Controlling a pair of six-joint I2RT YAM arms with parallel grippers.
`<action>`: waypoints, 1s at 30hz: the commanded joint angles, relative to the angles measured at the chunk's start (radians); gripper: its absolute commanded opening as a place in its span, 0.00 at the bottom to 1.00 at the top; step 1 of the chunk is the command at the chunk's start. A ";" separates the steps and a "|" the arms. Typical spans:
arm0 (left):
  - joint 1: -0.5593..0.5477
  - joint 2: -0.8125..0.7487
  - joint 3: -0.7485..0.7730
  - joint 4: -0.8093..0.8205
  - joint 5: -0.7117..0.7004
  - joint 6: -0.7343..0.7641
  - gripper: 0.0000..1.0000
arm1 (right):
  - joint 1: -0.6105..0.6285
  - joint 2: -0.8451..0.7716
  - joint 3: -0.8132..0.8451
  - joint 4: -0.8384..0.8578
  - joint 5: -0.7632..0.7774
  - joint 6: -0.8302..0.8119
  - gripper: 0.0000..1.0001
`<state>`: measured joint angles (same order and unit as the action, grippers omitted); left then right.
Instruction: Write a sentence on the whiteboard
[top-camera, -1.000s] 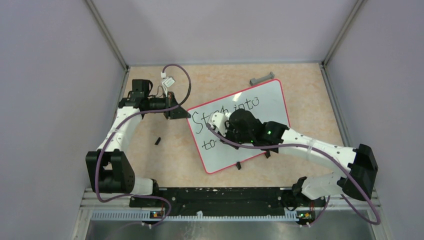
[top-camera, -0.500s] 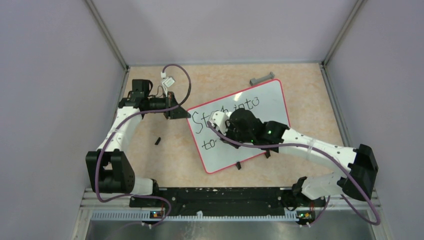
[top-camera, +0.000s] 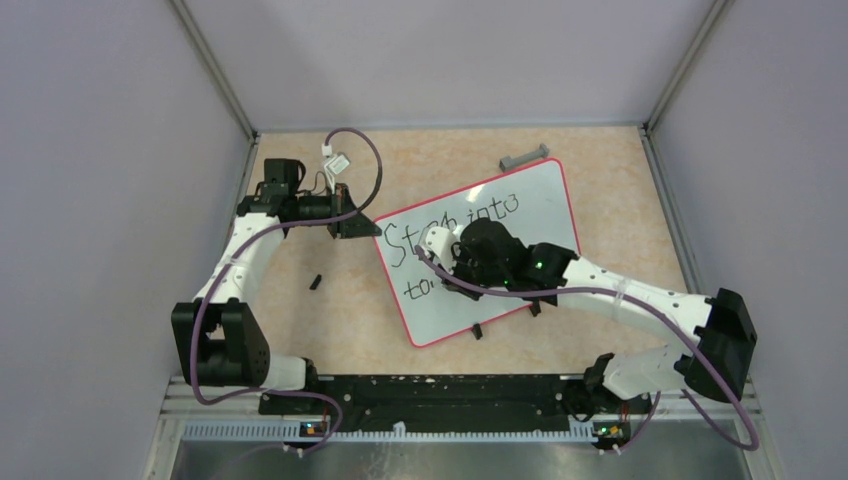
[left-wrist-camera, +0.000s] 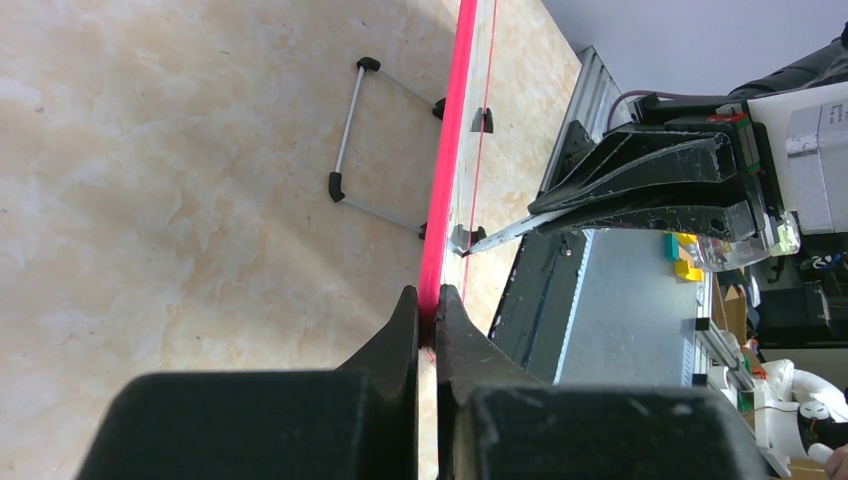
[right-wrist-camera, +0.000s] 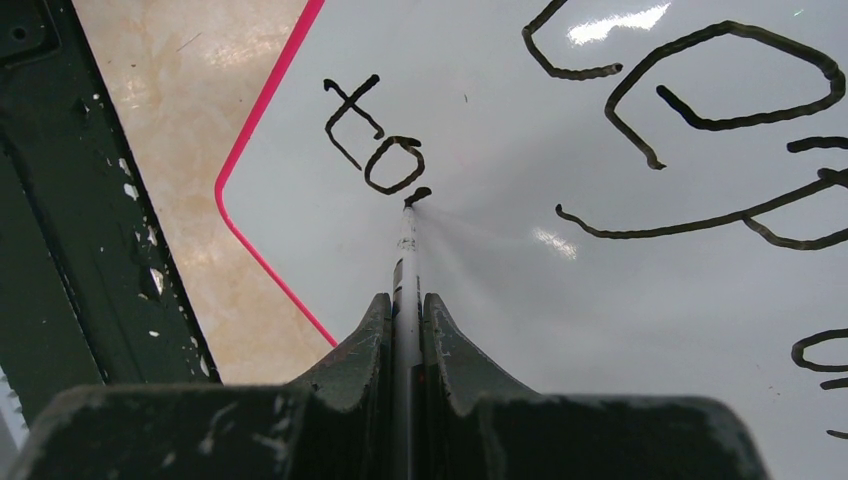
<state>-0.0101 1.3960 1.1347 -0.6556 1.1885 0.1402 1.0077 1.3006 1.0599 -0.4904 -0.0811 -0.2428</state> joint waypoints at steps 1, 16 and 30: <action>-0.004 -0.009 -0.014 0.012 -0.032 0.027 0.00 | -0.004 -0.001 -0.004 0.002 0.020 -0.018 0.00; -0.004 -0.004 -0.006 0.009 -0.029 0.024 0.00 | -0.049 -0.006 0.084 0.027 0.076 0.019 0.00; -0.004 0.001 -0.003 0.007 -0.030 0.025 0.00 | -0.058 -0.039 0.006 -0.025 0.059 -0.005 0.00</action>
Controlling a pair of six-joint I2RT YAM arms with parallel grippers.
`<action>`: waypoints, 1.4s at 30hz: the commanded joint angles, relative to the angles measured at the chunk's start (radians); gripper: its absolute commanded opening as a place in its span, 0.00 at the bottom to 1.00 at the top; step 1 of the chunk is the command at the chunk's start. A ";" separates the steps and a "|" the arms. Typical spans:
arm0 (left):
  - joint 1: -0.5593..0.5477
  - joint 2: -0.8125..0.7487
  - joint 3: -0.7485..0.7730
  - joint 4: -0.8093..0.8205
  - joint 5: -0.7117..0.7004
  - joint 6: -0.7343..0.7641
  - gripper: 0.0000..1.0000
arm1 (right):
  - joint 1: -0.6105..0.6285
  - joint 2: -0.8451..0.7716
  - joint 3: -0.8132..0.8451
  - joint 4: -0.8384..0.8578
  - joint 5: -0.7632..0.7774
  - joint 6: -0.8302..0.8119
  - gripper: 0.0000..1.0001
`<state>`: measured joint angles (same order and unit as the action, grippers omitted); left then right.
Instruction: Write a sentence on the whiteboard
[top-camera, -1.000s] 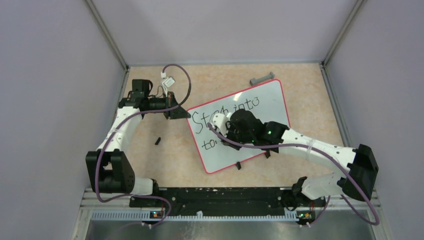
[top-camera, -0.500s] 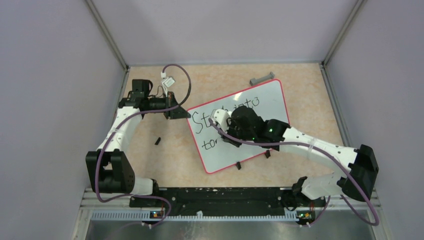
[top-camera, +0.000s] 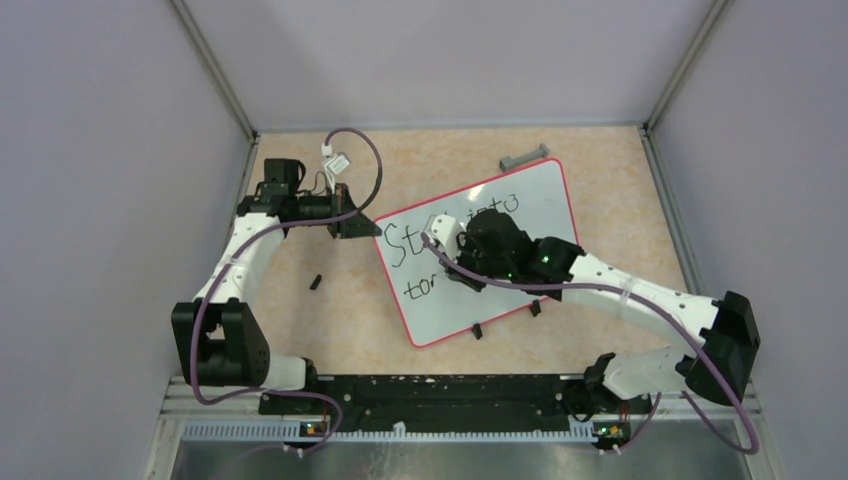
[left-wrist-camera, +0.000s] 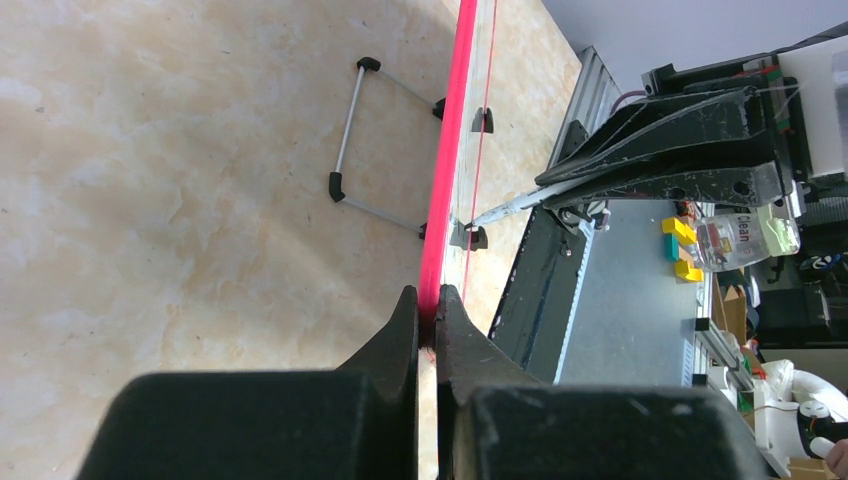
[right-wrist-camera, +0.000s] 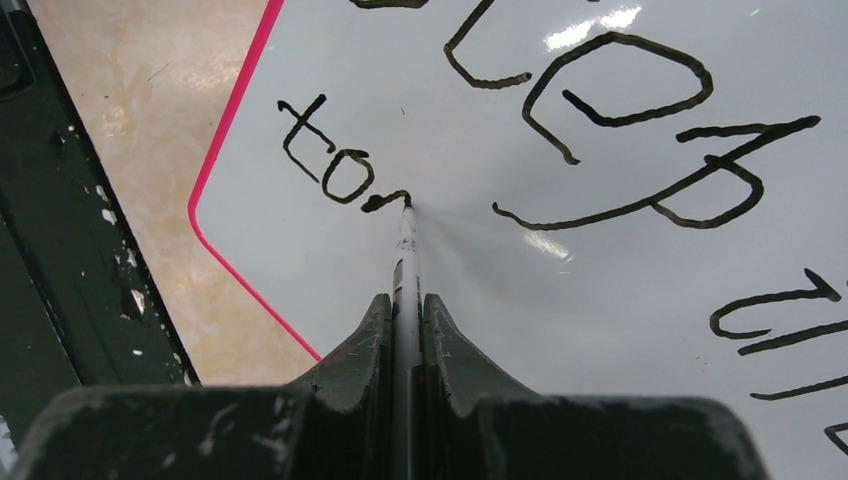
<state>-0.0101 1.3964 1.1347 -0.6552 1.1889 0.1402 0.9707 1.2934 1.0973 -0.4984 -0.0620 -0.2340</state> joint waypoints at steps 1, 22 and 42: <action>-0.004 0.000 -0.004 0.006 -0.031 0.025 0.00 | -0.021 -0.034 -0.038 -0.019 0.032 -0.016 0.00; -0.004 -0.003 -0.002 0.004 -0.031 0.025 0.00 | -0.022 -0.001 0.046 0.017 0.044 0.002 0.00; -0.005 0.002 -0.004 0.006 -0.032 0.025 0.00 | -0.047 -0.052 -0.027 -0.029 0.047 -0.024 0.00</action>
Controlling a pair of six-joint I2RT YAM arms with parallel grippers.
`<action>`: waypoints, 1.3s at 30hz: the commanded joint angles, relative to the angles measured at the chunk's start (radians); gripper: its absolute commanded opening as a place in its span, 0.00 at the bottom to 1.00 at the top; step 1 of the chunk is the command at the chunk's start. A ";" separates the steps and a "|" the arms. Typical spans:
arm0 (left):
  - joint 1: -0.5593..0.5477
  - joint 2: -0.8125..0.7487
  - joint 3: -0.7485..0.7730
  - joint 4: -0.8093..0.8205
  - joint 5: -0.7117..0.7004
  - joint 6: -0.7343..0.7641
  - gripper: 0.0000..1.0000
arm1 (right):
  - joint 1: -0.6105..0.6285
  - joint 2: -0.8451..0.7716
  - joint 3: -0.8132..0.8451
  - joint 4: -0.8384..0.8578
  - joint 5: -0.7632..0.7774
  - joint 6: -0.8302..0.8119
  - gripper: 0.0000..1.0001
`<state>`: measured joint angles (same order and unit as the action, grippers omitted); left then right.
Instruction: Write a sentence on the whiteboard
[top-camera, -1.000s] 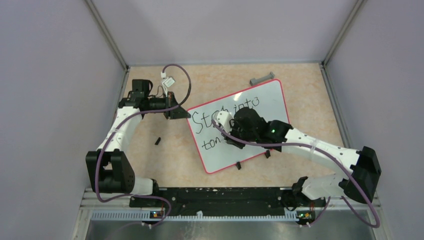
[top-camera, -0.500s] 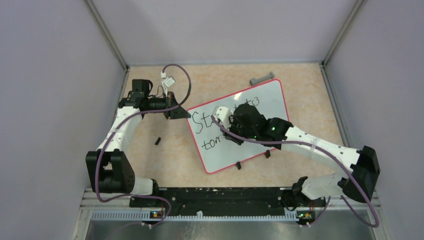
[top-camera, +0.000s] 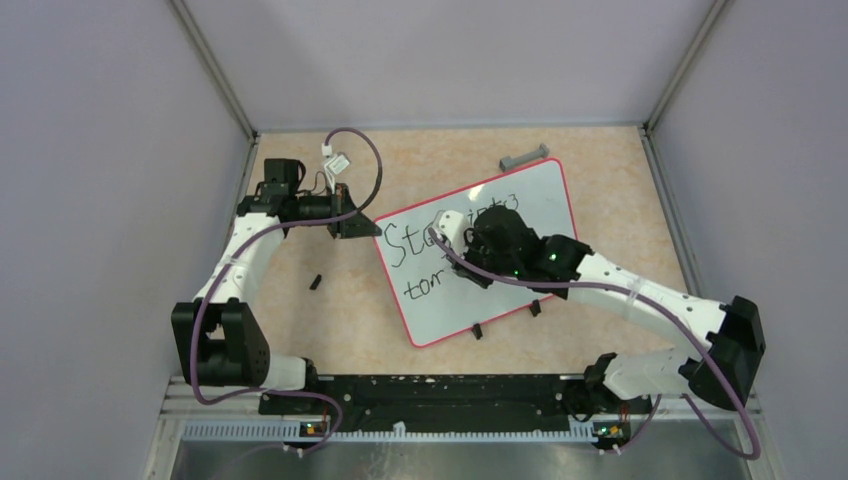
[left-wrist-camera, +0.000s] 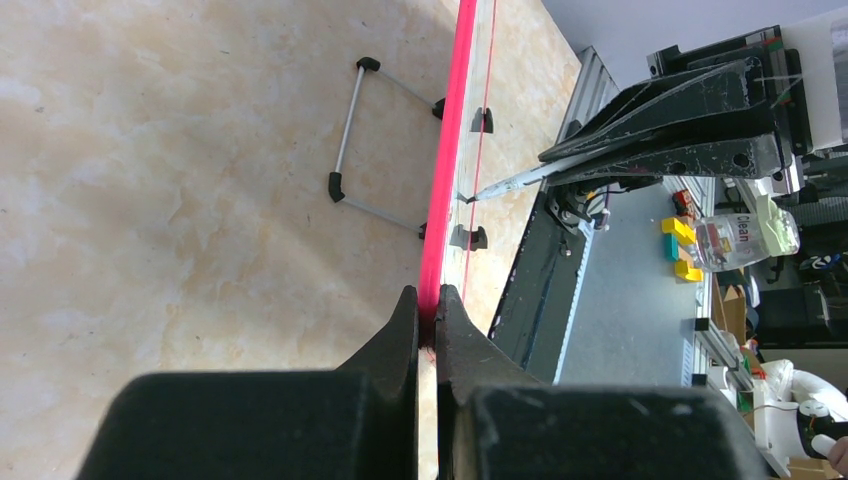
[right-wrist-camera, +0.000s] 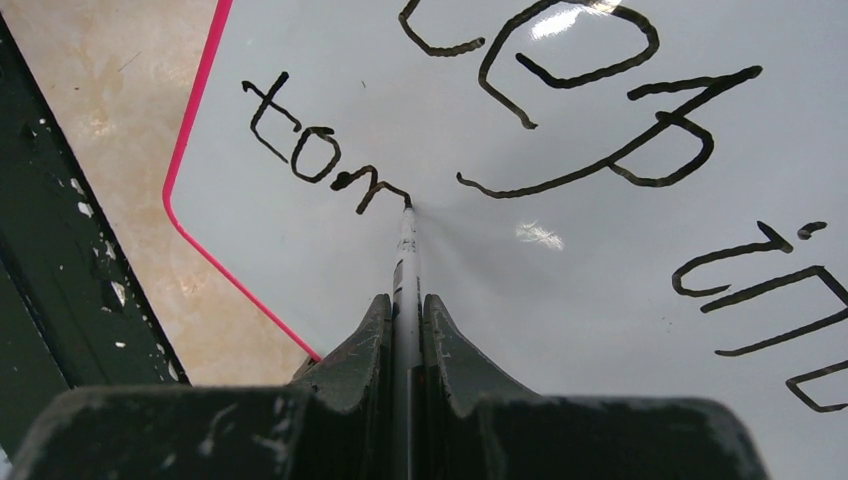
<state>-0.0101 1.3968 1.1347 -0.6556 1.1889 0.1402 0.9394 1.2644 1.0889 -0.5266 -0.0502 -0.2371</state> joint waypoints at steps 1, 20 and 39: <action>-0.004 0.002 -0.004 0.006 -0.033 0.025 0.00 | -0.017 -0.023 -0.021 -0.001 0.022 -0.023 0.00; -0.004 0.000 -0.004 0.007 -0.034 0.025 0.00 | -0.016 -0.075 0.014 -0.052 -0.115 -0.009 0.00; -0.005 0.002 -0.006 0.007 -0.028 0.025 0.00 | -0.043 -0.048 0.019 0.007 -0.010 0.030 0.00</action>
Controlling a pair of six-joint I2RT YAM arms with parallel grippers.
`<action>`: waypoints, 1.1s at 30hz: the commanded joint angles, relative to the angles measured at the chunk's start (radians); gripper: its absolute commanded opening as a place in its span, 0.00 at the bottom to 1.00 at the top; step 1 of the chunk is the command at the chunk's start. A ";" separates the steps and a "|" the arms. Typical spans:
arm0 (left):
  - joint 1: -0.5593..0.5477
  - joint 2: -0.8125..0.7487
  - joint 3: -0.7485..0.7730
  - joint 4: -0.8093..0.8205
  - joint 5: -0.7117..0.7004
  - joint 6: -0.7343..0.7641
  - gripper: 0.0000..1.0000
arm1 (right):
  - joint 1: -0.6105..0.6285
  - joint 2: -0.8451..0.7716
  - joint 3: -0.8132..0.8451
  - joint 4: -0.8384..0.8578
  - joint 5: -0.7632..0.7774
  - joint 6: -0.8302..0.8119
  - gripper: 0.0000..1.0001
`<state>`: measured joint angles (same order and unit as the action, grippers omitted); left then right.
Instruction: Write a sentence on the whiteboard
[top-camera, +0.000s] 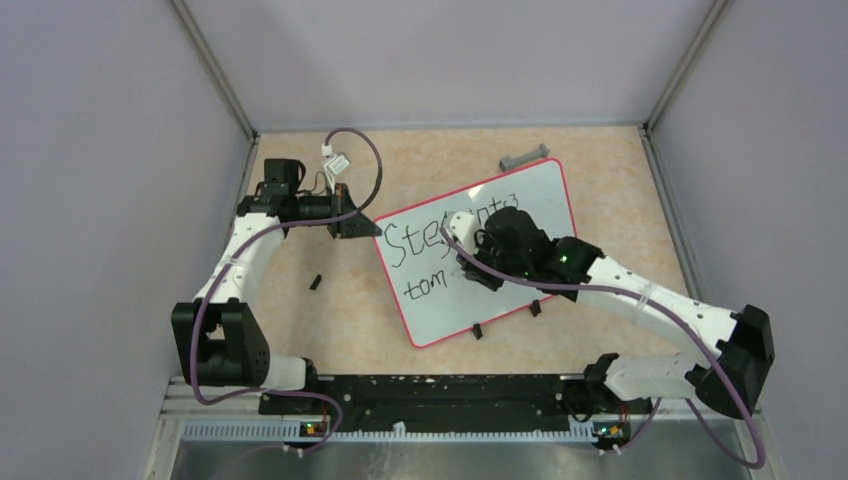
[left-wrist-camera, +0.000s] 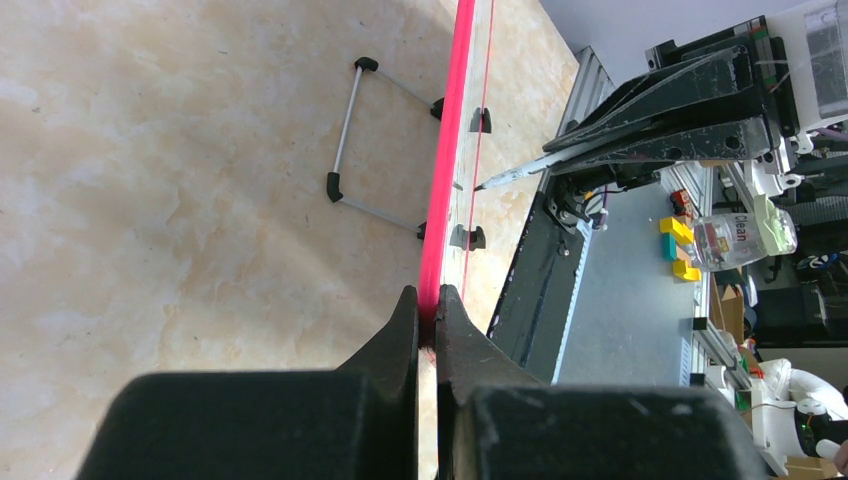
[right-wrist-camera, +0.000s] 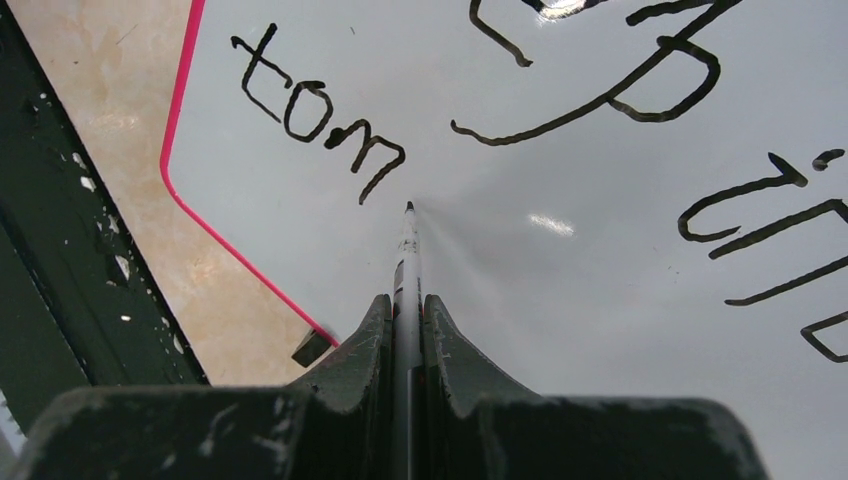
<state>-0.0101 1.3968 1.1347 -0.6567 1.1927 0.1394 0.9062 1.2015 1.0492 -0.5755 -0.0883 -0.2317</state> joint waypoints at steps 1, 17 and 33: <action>-0.004 0.002 -0.007 0.008 -0.033 0.026 0.00 | -0.009 0.018 0.061 0.060 0.031 0.026 0.00; -0.004 0.003 -0.003 0.005 -0.029 0.031 0.00 | -0.004 0.071 0.062 0.065 -0.002 0.017 0.00; -0.004 0.007 -0.004 0.003 -0.029 0.032 0.00 | -0.001 0.021 -0.036 0.016 0.016 -0.009 0.00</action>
<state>-0.0101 1.3972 1.1347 -0.6575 1.1889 0.1402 0.9077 1.2446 1.0328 -0.5552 -0.1265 -0.2173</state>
